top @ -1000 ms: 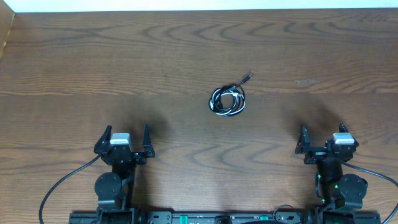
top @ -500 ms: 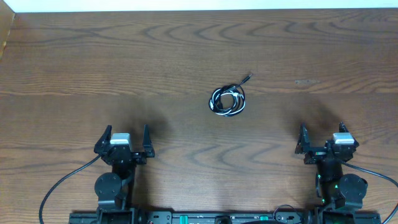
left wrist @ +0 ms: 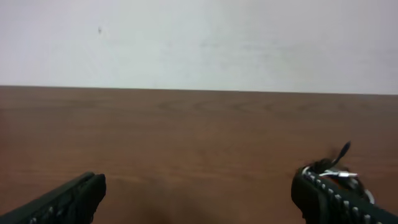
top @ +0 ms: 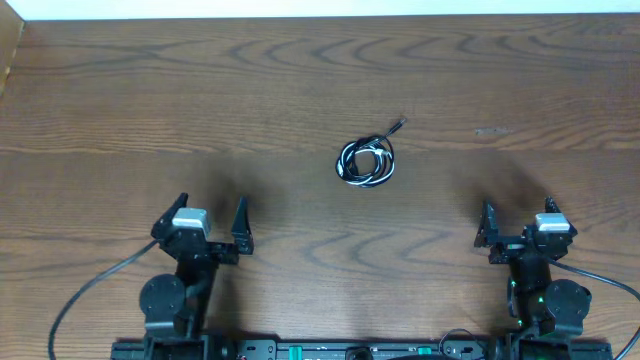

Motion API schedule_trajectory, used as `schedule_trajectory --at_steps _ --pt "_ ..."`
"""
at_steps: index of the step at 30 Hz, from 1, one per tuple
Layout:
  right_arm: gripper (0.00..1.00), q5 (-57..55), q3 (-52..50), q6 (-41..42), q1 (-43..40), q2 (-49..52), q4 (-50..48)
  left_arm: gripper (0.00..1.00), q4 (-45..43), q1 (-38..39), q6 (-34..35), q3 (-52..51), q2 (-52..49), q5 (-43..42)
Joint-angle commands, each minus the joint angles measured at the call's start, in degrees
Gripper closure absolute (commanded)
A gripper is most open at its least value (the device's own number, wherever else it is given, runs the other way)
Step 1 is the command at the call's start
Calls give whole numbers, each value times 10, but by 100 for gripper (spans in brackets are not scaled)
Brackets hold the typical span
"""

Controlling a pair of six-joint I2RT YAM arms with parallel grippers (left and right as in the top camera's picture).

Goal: Untangle cables
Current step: 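Raise the left arm and tilt its gripper toward the cable bundle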

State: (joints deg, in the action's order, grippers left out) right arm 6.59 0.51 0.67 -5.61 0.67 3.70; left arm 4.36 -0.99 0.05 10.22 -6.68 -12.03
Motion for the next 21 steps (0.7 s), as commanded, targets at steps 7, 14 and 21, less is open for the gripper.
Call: schedule_trajectory --at_steps 7,14,21 --pt "1 -2 -2 6 -4 -2 1 0 49 2 6 196 -222 -114" --pt "1 -2 -2 6 -4 -2 1 0 57 2 7 227 -271 -190" --pt "1 -2 -2 6 -4 -2 1 0 58 2 22 227 -271 -243"
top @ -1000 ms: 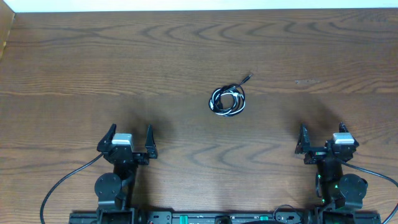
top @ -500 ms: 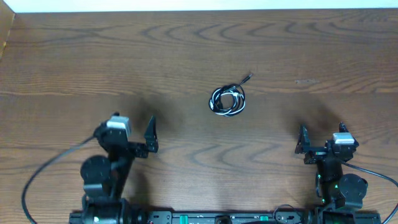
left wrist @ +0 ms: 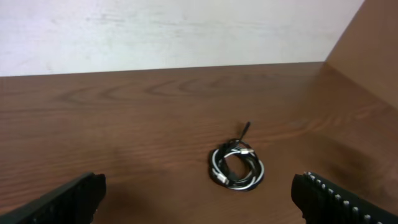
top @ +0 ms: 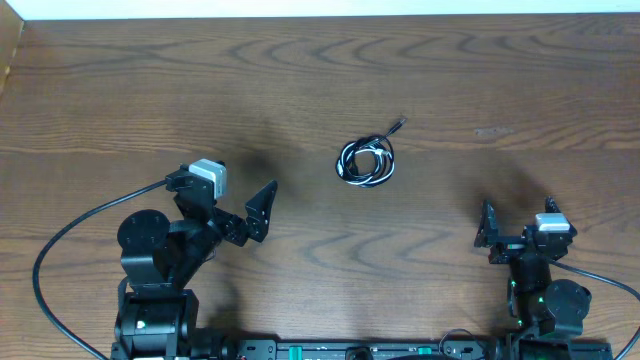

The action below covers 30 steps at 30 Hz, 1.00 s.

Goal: Untangle cables
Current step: 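Raise the left arm and tilt its gripper toward the cable bundle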

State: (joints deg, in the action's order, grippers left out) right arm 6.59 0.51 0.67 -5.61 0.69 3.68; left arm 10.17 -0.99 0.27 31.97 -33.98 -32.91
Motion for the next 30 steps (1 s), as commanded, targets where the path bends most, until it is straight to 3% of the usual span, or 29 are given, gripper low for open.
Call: schedule_trajectory --at_steps 1,5,13,22,30 --pt "1 -2 -2 6 -4 -3 1 0 -8 2 20 9 2 -40" --pt "1 -2 -2 6 -4 -3 1 0 -26 2 20 9 -1 -37" --pt "1 -2 -2 6 -4 -3 1 0 -12 0 113 24 -57 30" --pt "1 -2 -2 6 -4 -3 1 0 90 0 114 137 -146 41" --pt "1 -2 -2 6 -4 -3 1 0 78 1 115 154 -156 21"
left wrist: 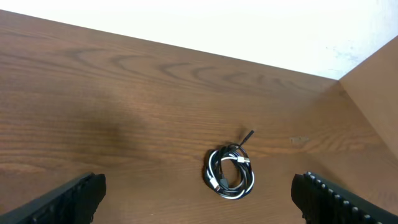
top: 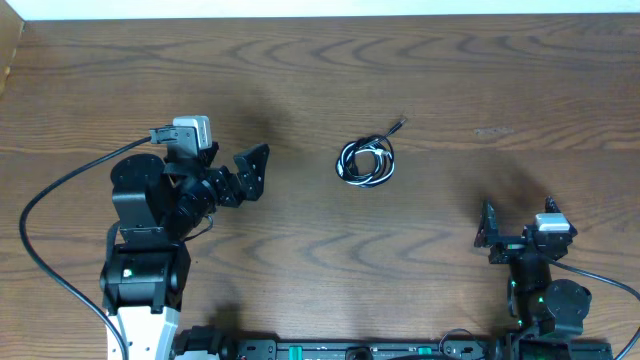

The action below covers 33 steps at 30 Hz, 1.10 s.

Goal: Untangle cables
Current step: 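Raise the left arm and tilt its gripper toward the cable bundle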

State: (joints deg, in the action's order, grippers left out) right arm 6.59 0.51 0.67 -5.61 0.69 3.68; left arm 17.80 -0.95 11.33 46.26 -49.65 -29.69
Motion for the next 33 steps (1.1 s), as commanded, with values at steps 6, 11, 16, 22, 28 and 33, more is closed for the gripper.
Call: schedule_trajectory --at_steps 6,11,16,22,28,33 --pt "1 -2 -2 6 -4 -3 1 0 -4 0 4 11 -1 -11" --pt "1 -2 -2 6 -4 -3 1 0 -9 0 4 11 -4 -9" --pt "1 -2 -2 6 -4 -3 1 3 -18 0 5 11 -16 -5" --pt "1 -2 -2 6 -4 -3 1 4 -47 -13 48 11 -28 -5" --pt "1 -2 -2 6 -4 -3 1 10 -42 -40 72 12 -39 -5" --pt "1 -2 -2 6 -4 -2 1 14 -15 -36 72 19 -87 -5"
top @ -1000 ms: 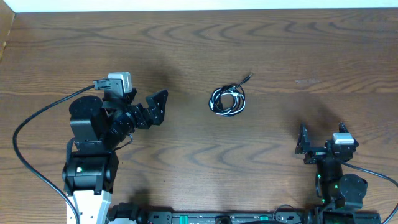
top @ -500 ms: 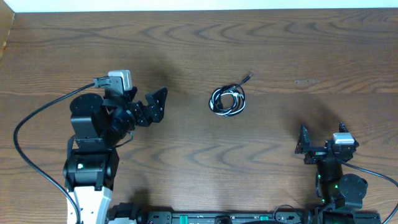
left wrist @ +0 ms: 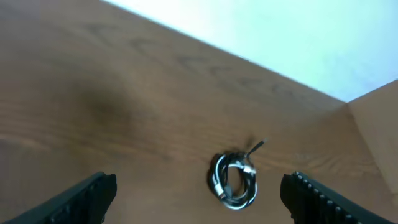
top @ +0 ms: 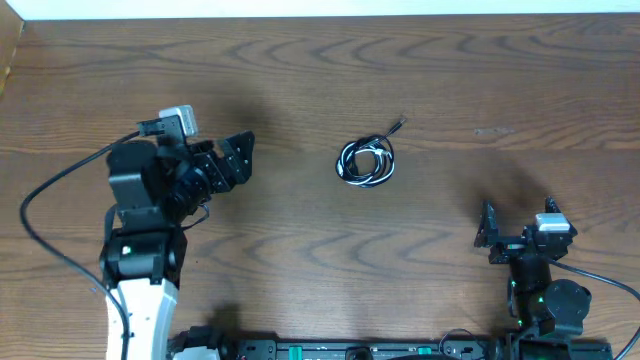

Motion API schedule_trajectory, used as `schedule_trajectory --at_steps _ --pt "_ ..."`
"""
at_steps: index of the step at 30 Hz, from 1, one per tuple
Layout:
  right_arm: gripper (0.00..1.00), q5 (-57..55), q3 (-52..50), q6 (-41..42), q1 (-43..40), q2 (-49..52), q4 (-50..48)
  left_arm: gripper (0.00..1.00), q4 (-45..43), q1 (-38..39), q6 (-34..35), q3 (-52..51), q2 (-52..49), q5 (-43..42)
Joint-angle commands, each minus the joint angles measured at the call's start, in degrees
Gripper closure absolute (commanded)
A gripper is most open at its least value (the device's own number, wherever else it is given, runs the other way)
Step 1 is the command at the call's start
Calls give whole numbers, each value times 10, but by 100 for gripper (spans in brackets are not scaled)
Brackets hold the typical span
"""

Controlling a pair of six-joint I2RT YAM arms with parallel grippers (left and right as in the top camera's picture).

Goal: Untangle cables
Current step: 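Raise the left arm and tilt its gripper toward the cable bundle, then extend the left gripper forward toward the black-and-white cable bundle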

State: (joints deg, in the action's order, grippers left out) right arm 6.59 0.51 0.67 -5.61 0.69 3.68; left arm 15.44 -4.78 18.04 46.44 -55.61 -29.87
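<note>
A small coil of black and white cables (top: 366, 162) lies on the wooden table, one black end sticking out toward the far right; it also shows low in the left wrist view as the coil (left wrist: 234, 180). My left gripper (top: 228, 160) hangs raised to the left of the coil, open and pointing at it, its fingertips (left wrist: 93, 193) wide apart with nothing between them. My right gripper (top: 486, 232) sits at the near right of the table, well away from the coil, and holds nothing.
The wooden table (top: 500, 80) ends at a white wall at the back. A side panel (left wrist: 379, 137) rises at the right in the left wrist view. The left arm's black cable (top: 40, 200) loops over the table's near left.
My left arm has risen and shifted a little left, tilting its camera further down at the coil. The coil and the right arm have not moved.
Both arms rested at the near edge, grippers open, the coil untouched mid-table. Then the left arm lifted and swung toward the coil. It stood higher and further back after that, and now hovers left of the coil, open.
</note>
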Motion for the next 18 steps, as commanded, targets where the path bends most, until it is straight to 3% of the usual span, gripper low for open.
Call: schedule_trajectory --at_steps 1,18 --pt "1 -2 -2 6 -4 -2 1 15 12 7 3 17 -37 -3" --pt "1 -2 -2 6 -4 -2 1 19 61 50 -26 44 -66 15"
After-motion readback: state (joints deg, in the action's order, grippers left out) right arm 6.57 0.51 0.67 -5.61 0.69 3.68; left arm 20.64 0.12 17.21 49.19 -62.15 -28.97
